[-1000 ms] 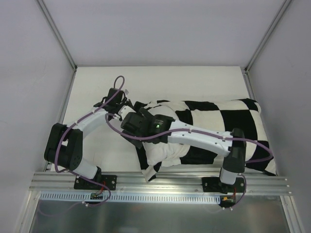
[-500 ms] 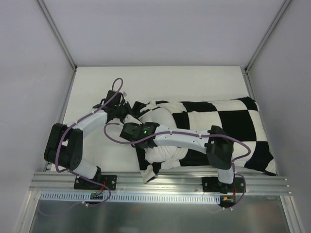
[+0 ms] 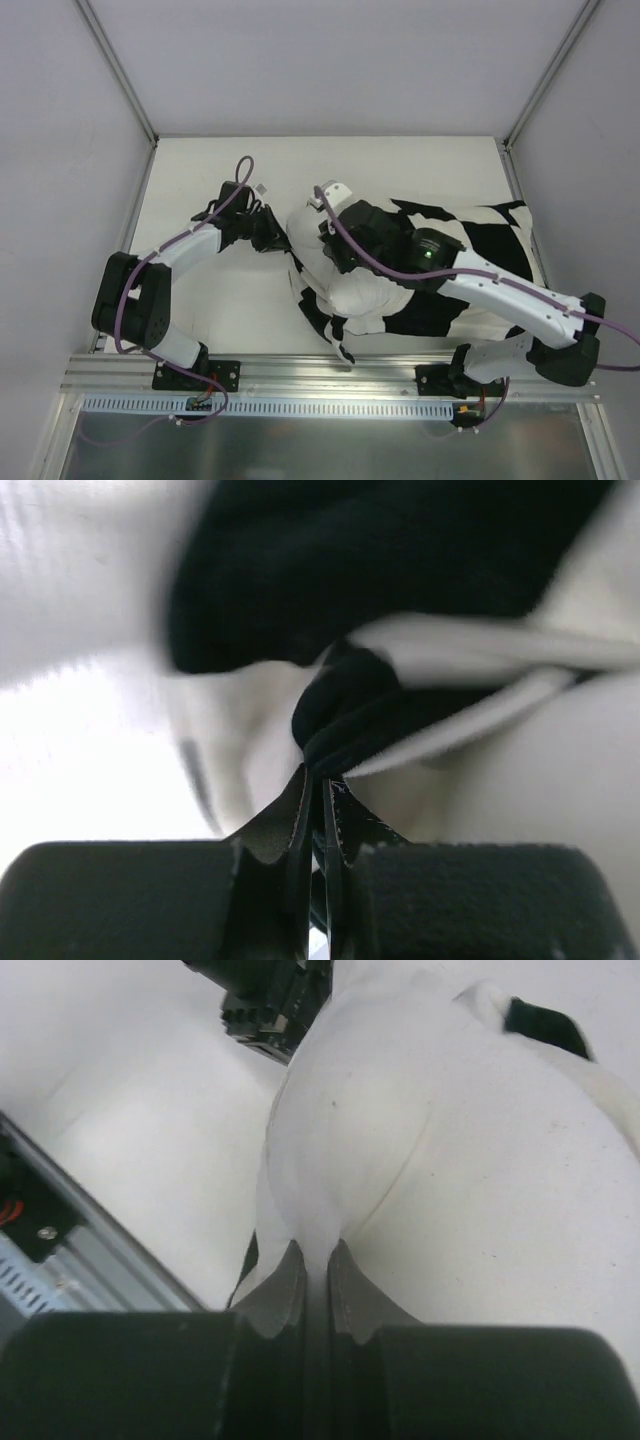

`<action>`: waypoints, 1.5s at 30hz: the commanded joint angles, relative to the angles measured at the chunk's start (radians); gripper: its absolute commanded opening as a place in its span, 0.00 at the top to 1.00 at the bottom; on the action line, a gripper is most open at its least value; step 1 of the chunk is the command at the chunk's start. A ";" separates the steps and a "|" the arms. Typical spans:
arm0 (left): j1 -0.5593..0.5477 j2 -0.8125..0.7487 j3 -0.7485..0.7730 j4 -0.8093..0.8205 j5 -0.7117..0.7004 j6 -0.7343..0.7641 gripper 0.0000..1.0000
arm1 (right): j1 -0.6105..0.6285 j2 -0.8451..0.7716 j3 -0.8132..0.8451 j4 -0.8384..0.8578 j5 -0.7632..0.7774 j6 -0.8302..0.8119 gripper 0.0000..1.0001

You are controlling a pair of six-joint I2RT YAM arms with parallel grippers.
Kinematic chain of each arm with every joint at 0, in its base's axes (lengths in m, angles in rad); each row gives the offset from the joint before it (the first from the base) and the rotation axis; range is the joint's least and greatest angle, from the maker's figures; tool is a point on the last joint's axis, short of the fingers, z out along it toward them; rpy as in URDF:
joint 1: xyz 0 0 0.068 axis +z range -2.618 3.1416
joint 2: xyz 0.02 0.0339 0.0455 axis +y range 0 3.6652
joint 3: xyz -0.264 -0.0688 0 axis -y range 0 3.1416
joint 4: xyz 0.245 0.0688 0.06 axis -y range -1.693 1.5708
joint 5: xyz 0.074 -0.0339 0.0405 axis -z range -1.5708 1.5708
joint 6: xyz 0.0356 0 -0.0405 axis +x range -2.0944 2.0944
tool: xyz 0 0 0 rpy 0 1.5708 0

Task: Remove the pillowcase from the pillow

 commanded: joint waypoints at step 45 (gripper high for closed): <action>-0.033 -0.355 0.034 -0.219 -0.093 -0.179 0.01 | -0.184 0.007 -0.196 0.507 -0.257 0.307 0.99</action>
